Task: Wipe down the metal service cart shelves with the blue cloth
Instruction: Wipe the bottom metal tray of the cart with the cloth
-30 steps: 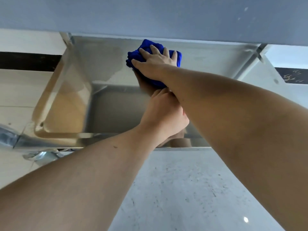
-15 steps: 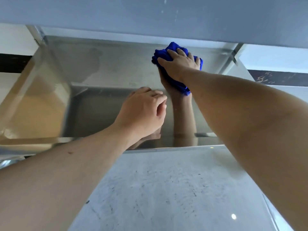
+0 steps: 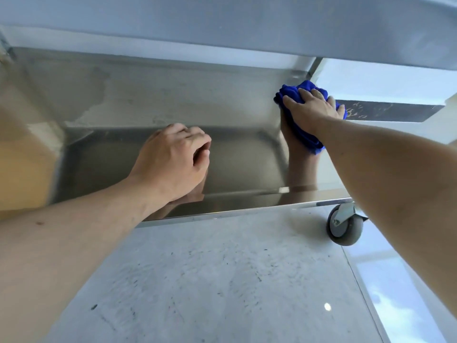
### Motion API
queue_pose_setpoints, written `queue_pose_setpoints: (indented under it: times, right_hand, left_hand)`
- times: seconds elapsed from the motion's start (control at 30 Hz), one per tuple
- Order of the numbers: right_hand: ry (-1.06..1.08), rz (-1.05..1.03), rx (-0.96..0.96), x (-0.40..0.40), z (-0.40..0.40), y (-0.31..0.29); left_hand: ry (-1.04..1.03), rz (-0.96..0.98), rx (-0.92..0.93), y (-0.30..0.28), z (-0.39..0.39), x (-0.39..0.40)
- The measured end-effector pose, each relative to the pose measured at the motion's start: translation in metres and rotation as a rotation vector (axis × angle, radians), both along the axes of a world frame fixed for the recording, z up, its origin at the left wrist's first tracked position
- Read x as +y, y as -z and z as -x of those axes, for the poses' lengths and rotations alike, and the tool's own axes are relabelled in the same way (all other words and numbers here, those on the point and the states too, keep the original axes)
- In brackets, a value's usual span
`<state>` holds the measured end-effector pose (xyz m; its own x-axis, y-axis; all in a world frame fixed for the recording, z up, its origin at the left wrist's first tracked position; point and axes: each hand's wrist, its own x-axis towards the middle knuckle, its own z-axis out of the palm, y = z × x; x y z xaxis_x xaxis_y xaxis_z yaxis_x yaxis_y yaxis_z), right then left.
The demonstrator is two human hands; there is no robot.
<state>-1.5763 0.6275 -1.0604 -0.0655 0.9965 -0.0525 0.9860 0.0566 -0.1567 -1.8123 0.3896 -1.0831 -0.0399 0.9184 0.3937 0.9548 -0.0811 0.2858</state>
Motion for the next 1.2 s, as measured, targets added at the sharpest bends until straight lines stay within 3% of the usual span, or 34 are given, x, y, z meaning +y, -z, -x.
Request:
queue_pose_setpoints:
  times: [0.53,0.87,1.2]
  right_hand:
    - [0.126,0.041,-0.036,-0.101,-0.037,0.01]
    - [0.004,0.067,-0.008,-0.166,0.047,0.008]
    - [-0.245,0.043,-0.003,-0.226,0.175,0.011]
  left_hand:
    - [-0.021,0.083,0.012,-0.002,-0.006,0.002]
    - [0.038,0.243,-0.111,-0.012,0.006,-0.002]
    - [-0.418,0.24,-0.059,-0.031,0.127,-0.081]
